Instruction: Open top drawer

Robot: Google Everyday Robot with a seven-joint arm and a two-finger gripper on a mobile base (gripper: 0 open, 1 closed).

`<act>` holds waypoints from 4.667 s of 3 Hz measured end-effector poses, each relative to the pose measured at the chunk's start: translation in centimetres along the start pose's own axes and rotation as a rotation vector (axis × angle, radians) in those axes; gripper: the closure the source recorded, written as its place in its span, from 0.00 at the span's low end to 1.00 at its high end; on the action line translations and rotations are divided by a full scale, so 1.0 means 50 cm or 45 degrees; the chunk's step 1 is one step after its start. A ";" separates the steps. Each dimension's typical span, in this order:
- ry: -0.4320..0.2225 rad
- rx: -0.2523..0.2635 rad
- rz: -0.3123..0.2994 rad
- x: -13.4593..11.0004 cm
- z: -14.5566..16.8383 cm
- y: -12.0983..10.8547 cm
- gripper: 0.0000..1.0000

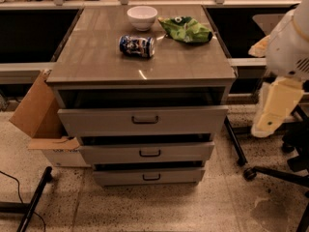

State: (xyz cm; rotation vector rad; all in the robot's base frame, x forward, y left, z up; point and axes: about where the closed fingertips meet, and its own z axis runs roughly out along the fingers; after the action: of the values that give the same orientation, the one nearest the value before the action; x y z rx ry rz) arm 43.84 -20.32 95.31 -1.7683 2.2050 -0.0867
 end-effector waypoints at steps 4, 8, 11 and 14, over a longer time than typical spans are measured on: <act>-0.178 -0.161 -0.148 -0.077 0.274 0.082 0.00; -0.270 -0.154 -0.285 -0.099 0.471 0.025 0.00; -0.330 -0.190 -0.413 -0.077 0.575 -0.042 0.00; -0.236 -0.120 -0.467 -0.076 0.609 -0.107 0.00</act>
Offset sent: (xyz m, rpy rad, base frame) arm -0.0130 0.0869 -0.1534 0.2124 0.1434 0.1945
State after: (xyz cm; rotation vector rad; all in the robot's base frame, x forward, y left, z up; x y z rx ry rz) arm 58.08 -13.50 68.48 -2.1210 1.7645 0.0982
